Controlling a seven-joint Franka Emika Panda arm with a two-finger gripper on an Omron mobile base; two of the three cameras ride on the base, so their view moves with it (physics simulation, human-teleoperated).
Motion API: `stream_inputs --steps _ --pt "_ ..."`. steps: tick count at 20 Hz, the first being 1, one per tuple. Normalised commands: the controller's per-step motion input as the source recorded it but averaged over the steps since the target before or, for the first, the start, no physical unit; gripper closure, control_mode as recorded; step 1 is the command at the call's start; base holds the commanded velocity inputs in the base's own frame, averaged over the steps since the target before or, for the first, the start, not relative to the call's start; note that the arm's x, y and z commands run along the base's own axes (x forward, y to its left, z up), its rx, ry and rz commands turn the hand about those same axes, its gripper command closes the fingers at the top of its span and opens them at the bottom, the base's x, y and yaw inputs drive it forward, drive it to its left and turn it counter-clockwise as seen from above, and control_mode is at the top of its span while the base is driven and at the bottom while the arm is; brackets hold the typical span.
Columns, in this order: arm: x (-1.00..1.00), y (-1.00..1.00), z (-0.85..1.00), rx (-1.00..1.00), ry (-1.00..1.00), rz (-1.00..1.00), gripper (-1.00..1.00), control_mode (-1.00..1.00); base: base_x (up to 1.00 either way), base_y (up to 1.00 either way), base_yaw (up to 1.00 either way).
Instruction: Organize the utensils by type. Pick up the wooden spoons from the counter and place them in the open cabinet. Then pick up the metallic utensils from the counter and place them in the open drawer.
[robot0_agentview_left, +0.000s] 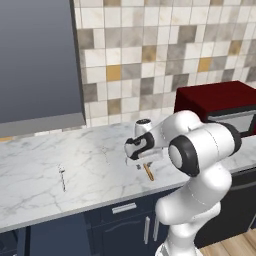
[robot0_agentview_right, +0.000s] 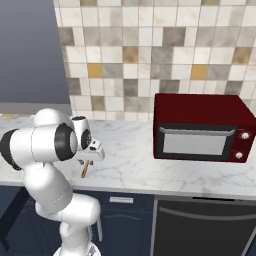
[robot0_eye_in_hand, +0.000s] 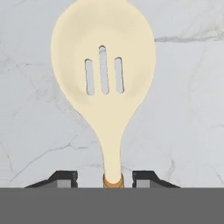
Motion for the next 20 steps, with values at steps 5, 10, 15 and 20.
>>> stream_inputs --steps 5,10,15,20 --pt "-0.2 -0.02 0.19 0.13 0.02 -0.01 1.0 -1.0 0.0 0.0 0.0" --pt "-0.34 0.0 0.81 0.04 0.0 0.03 1.0 -1.0 0.0 0.0 0.0" --pt "-0.41 0.02 0.92 0.0 0.0 0.26 1.0 -1.0 0.0 0.0 0.0" --pt "-0.51 0.02 0.71 -0.01 0.0 0.52 1.0 -1.0 0.0 0.0 0.0"
